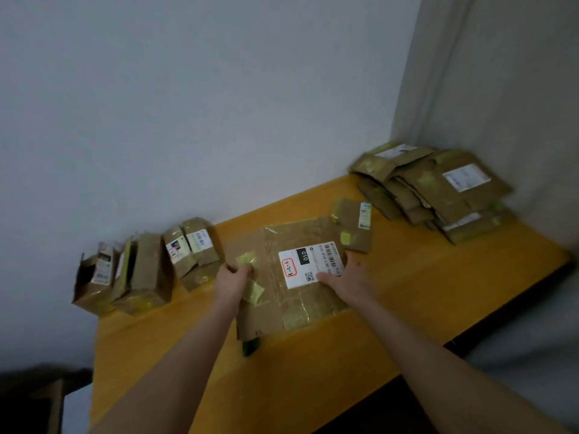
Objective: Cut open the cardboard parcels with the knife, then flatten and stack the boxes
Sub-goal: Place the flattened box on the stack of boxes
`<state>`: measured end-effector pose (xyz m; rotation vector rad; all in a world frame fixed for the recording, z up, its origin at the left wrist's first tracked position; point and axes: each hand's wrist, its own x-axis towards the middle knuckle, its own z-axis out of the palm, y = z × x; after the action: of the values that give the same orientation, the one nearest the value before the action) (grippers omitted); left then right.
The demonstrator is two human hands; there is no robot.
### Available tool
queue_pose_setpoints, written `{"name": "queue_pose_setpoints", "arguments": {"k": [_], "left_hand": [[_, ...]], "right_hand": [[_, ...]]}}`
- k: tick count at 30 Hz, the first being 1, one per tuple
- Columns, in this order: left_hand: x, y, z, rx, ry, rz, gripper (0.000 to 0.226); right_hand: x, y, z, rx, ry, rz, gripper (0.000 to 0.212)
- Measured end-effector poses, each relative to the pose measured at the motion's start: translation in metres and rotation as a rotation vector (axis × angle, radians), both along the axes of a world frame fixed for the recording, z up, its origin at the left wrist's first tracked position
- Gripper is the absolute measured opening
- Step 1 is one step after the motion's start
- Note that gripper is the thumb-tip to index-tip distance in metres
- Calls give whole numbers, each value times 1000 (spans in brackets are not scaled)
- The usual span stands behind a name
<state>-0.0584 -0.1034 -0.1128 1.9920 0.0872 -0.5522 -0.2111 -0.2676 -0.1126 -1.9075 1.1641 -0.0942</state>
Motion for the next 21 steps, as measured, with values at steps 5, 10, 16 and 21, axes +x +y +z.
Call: {"name": "queue_pose_setpoints", "arguments": {"k": [5,10,16,21], "left_hand": [[-56,-111,-1,-57,73,-52,54],[-83,-193,-6,-50,102,-63,70],[-65,-262,-24,5,111,-96,119],[-34,-319,-43,17,138,-116,112]], "right_hand": [[-58,-106,10,-34,28,-19,97],[-81,-189,15,-103,105,-16,89],[-59,-254,8,-268,270,59,83],[-21,-308,-2,-366,343,97,81]]}}
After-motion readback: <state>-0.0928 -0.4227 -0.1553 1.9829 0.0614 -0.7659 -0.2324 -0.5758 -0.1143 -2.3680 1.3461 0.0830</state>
